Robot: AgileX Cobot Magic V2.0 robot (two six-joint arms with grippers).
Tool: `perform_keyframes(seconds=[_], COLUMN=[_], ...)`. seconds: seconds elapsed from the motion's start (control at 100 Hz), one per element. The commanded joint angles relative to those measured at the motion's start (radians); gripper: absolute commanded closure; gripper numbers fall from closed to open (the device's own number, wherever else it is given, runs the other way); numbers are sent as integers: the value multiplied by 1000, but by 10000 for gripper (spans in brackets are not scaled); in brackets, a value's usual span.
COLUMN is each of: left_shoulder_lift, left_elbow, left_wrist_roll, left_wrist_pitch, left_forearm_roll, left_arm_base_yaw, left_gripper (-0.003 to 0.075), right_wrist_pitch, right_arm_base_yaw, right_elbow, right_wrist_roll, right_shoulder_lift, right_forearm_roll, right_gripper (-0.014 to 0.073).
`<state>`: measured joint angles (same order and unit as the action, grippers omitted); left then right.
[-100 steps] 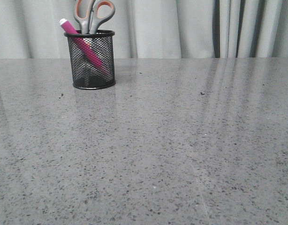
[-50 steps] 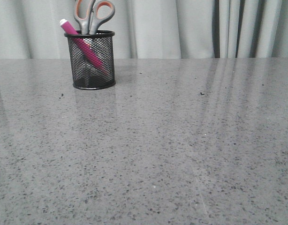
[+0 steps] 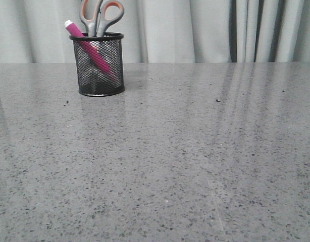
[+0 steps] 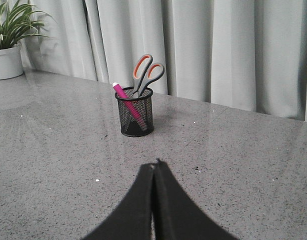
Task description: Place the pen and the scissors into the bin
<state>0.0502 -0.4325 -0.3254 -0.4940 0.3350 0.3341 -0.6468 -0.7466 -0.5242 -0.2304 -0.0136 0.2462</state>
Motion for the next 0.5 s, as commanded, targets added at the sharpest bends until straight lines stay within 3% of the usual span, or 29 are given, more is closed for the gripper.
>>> perform_keyframes(seconds=[0.0, 0.16, 0.32, 0.49], left_shoulder_lift=[12, -8, -51, -85], left_elbow=[-5, 117, 340, 473], left_wrist_roll=[7, -13, 2, 152], left_wrist_pitch=[84, 205, 403, 385], left_forearm_roll=[7, -195, -260, -260], left_arm_base_yaw=[4, -21, -94, -177], left_gripper=[739, 739, 739, 739], right_wrist_pitch=[69, 69, 69, 69], right_arm_base_yaw=[0, 0, 0, 0], right_elbow=[-22, -22, -22, -22], right_wrist_roll=[11, 11, 11, 11], right_shoulder_lift=[-8, -8, -8, -8], right_forearm_roll=[13, 13, 13, 13], right_gripper=[664, 664, 664, 664])
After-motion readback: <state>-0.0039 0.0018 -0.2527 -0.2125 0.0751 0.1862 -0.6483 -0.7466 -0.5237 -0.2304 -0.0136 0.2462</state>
